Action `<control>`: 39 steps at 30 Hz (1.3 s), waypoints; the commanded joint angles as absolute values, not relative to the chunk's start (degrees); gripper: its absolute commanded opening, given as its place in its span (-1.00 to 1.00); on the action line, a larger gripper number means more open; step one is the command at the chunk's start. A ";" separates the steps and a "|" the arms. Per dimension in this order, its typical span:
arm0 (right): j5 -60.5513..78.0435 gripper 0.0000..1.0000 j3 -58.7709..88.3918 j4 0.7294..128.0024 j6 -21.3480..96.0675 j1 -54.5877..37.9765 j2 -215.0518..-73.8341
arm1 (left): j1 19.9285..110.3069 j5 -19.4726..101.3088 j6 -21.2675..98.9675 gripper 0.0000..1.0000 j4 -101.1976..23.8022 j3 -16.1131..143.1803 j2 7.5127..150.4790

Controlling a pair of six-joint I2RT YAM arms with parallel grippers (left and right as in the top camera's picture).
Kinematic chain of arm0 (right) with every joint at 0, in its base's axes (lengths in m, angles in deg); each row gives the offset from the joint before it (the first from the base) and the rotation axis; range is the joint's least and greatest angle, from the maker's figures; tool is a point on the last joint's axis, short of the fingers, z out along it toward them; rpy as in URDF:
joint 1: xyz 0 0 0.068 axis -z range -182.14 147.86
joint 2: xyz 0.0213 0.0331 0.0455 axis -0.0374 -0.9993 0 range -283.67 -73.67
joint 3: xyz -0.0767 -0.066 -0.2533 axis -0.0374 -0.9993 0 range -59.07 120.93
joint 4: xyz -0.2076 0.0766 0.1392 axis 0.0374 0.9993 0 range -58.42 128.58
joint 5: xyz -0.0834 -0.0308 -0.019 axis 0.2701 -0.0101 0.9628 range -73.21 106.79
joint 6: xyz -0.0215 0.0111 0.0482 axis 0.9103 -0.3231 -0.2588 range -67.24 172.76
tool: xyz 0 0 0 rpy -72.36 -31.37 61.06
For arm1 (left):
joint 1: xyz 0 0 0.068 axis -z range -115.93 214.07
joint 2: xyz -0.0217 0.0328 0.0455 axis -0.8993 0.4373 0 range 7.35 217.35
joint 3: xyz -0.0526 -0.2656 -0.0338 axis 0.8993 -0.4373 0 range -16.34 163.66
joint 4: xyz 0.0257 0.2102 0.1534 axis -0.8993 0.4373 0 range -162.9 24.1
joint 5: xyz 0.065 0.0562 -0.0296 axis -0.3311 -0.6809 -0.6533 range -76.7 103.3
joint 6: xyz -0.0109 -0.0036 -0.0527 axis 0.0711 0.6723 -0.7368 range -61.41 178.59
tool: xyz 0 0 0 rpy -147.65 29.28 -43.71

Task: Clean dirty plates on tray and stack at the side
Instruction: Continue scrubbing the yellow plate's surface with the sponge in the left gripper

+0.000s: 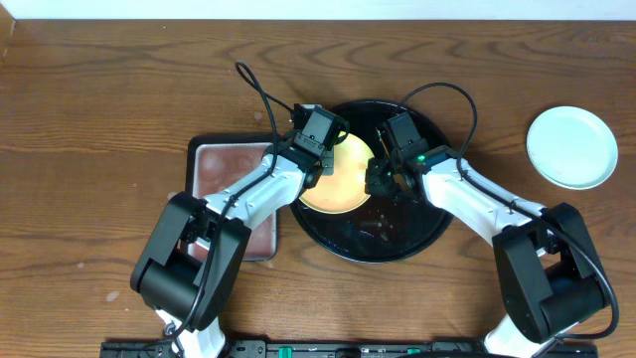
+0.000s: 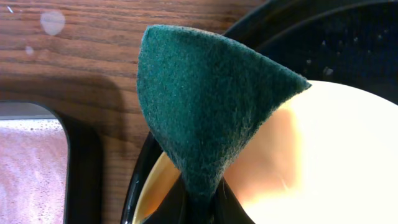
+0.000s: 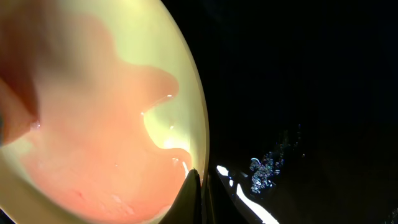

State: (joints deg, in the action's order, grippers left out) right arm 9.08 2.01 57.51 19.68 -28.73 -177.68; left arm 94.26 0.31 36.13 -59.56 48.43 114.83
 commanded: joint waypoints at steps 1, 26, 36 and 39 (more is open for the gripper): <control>9.46 -0.97 2.71 57.95 19.37 -29.23 -177.96 | 94.02 1.51 36.28 -0.86 -59.71 47.95 115.29; 9.46 -0.98 2.71 57.97 19.35 -29.23 -177.96 | 96.23 0.18 40.15 -0.86 -62.58 47.64 115.09; 10.44 -0.97 2.71 57.97 19.35 -29.15 -177.96 | 96.30 0.18 40.15 -0.86 -53.02 47.64 116.29; 10.55 -0.97 2.71 57.99 19.35 -29.19 -177.96 | 96.30 0.20 40.15 -0.86 -51.08 47.64 115.86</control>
State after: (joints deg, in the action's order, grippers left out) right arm 9.57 2.06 57.69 19.70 -28.73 -177.68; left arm 96.49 0.90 39.39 -54.21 48.39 115.62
